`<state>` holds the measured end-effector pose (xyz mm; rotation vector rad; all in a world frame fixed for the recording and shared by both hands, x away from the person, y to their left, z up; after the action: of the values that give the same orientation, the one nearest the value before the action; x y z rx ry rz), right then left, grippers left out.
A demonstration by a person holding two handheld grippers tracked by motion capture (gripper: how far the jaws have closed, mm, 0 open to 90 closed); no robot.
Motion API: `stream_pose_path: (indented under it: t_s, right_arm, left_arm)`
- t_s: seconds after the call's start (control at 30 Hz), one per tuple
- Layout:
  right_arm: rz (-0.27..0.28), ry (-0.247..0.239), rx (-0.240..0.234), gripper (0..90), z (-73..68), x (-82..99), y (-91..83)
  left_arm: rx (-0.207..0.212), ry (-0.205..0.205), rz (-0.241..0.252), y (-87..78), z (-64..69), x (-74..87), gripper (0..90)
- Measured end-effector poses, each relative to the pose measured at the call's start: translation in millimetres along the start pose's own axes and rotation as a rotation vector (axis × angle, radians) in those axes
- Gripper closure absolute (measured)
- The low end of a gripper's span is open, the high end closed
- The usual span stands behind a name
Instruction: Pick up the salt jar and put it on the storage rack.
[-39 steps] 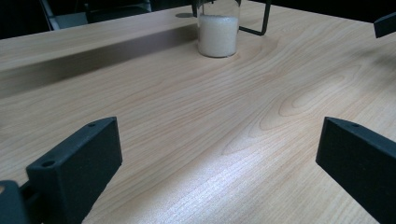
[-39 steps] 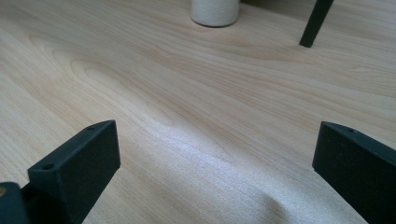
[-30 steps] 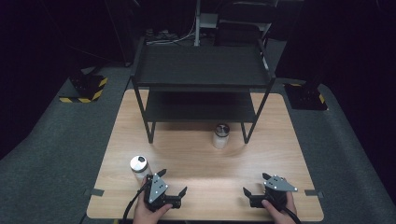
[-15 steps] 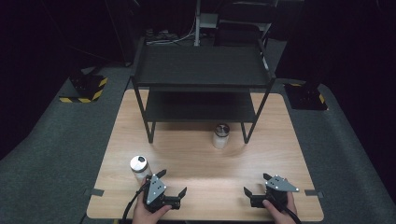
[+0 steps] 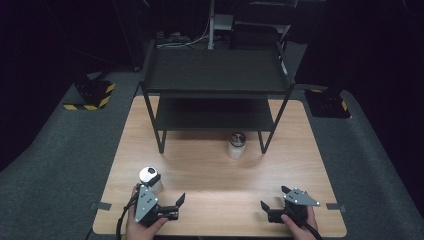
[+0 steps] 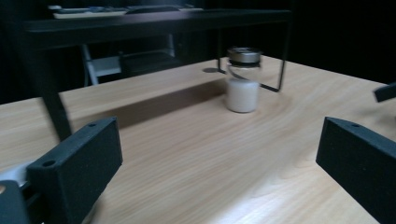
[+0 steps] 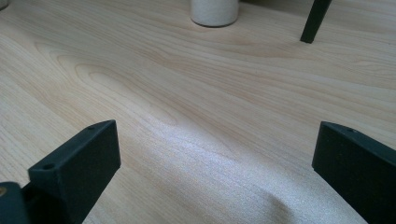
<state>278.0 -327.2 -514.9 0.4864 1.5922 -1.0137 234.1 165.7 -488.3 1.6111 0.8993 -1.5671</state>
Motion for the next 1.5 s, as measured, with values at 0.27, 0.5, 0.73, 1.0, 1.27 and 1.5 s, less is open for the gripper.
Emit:
stream_pose_path:
  t_s: [0.27,0.5,0.73,1.0,1.27,1.5]
  right_arm:
    - [0.011,0.009,-0.003,0.6,1.3,0.7,-1.0]
    - [0.011,0.006,-0.005,0.6,1.0,0.7,-1.0]
    - [0.012,0.007,-0.004,0.6,1.1,0.8,-1.1]
    - [0.017,0.014,-0.003,0.6,1.5,1.1,-1.8]
    - [0.020,0.020,-0.005,0.6,2.4,1.3,-2.0]
    - [0.026,0.030,-0.005,0.6,3.5,1.7,-2.7]
  left_arm:
    - [-0.109,-0.024,0.009,-11.7,-25.9,2.7,0.5]
    - [-0.171,-0.026,-0.033,-12.7,-41.0,14.6,0.5]
    - [-0.198,-0.090,-0.109,-5.3,-53.3,30.6,1.8]
    - [-0.207,-0.139,-0.153,2.0,-57.2,41.8,20.0]
    - [-0.200,-0.109,-0.150,3.6,-53.0,43.6,29.7]
    - [-0.223,-0.100,-0.153,4.4,-49.1,42.1,30.3]
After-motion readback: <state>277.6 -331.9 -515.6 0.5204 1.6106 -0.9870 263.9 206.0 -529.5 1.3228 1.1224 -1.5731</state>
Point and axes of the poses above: each handheld gripper's, and its own axes: y roughly forward along the jaws, x roughly out of its underside, z roughly to its right, the point moved 10 cm from there along y, roughly forward along the jaws, and after that the axes turned 11 degrees about z, right-handed, at the moved point
